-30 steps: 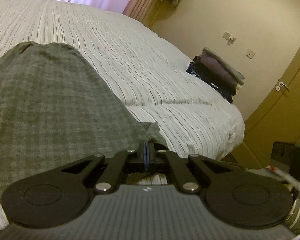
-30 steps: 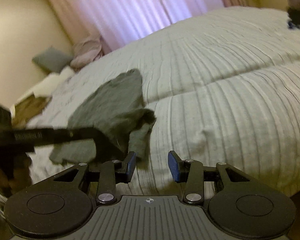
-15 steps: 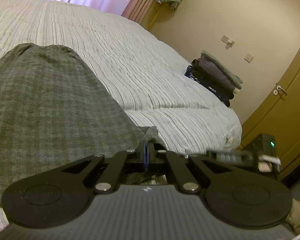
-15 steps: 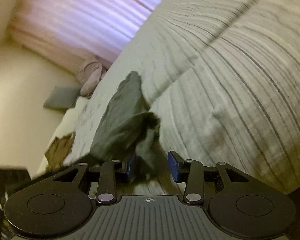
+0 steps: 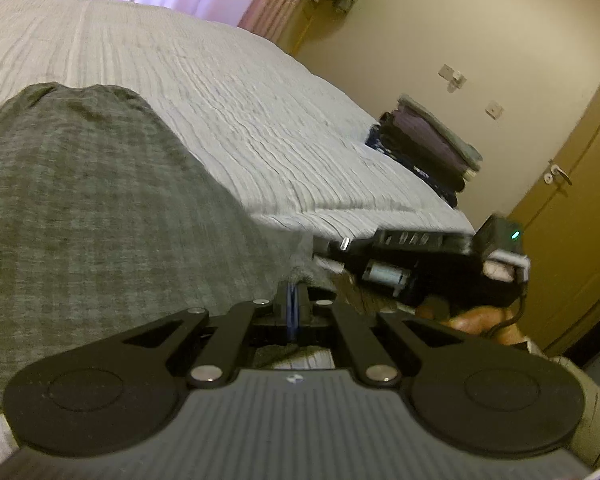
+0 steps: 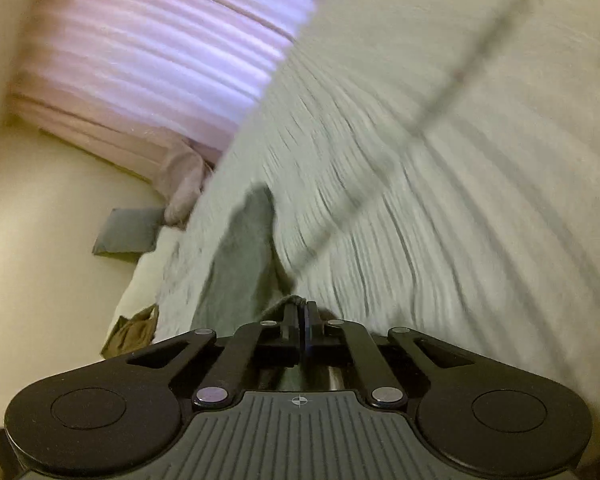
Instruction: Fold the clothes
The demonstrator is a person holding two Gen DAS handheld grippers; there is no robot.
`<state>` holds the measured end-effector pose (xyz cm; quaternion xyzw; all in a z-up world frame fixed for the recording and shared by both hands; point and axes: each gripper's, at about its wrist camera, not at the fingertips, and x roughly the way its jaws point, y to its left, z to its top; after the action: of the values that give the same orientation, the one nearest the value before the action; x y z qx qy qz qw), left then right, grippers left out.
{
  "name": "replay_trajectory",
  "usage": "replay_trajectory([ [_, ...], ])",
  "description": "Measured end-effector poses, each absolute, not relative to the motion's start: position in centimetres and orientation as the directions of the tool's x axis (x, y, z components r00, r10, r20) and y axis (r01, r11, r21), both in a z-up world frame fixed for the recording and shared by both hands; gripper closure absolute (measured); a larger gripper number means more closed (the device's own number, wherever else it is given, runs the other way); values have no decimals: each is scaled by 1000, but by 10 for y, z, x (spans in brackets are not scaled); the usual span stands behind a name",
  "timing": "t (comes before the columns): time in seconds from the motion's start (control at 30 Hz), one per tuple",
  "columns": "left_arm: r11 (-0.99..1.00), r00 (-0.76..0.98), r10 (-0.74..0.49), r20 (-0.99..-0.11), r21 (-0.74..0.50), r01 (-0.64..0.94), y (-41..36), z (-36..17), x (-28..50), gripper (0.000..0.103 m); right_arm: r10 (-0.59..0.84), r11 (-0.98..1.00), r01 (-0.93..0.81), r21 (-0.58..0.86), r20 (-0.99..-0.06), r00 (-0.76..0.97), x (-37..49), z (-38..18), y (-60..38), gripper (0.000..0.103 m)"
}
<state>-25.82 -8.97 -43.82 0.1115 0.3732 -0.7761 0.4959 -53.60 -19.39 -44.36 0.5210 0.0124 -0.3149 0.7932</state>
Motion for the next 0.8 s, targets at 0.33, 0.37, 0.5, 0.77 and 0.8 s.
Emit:
replay_trajectory([
  [0.33,-252,-498,-648,-577,-455,854,-97,-453,-278,103,-465,221,552,804,-411,784,-570,-442,-186,79],
  [0.37,-248,-499,-653,-570,-461,852,-96,-452,-274,103,-450,229,537,812,-401,798,-572,-441,-178,65],
  [0.5,-237,-487,-666,-565,-459,856,-95,-446,-268,103,-373,184,480,858,-391,841,-570,-457,-152,64],
  [0.77,-236,-483,-669,-565,-455,859,-95,-444,-271,103,-348,81,393,916,-343,872,-558,-474,-169,100],
  [0.8,-238,-482,-668,-567,-452,860,-95,-445,-272,103,-358,94,406,909,-349,866,-558,-472,-170,101],
])
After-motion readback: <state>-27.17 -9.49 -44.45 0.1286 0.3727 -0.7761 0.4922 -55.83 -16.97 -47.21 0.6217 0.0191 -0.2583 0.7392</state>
